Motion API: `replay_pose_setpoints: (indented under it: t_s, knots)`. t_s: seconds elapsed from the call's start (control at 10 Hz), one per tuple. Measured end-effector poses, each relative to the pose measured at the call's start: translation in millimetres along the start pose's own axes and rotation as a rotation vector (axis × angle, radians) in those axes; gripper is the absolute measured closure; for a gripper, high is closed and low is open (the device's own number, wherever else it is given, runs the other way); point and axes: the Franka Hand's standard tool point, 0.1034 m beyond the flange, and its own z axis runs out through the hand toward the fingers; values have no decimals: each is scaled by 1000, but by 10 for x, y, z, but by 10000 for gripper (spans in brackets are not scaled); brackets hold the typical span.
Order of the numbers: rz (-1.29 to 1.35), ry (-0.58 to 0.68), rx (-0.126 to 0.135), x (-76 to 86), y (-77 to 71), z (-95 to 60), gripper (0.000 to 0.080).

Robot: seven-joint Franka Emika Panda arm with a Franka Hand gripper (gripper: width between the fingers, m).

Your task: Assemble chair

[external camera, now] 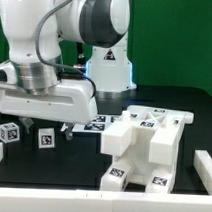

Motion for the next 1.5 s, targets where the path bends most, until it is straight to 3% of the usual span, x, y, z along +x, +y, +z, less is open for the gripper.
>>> replay_pose_setpoints:
  t_s: [0.1,0.3,0.6,0.8,1.1,1.2,1.5]
  knots:
    - [-8,-17,2,-3,-6,3,151]
    - [-90,-57,-20,7,-20,-15,151]
    - [-190,-277,-3,69,-50,-90,151]
    - [-211,-391,-12,77,-75,-66,151]
    - [-117,-576,-15,126,69,17,151]
    - [-116,-643,-14,76,71,19,151]
    - [-88,-665,-28,87,62,72,151]
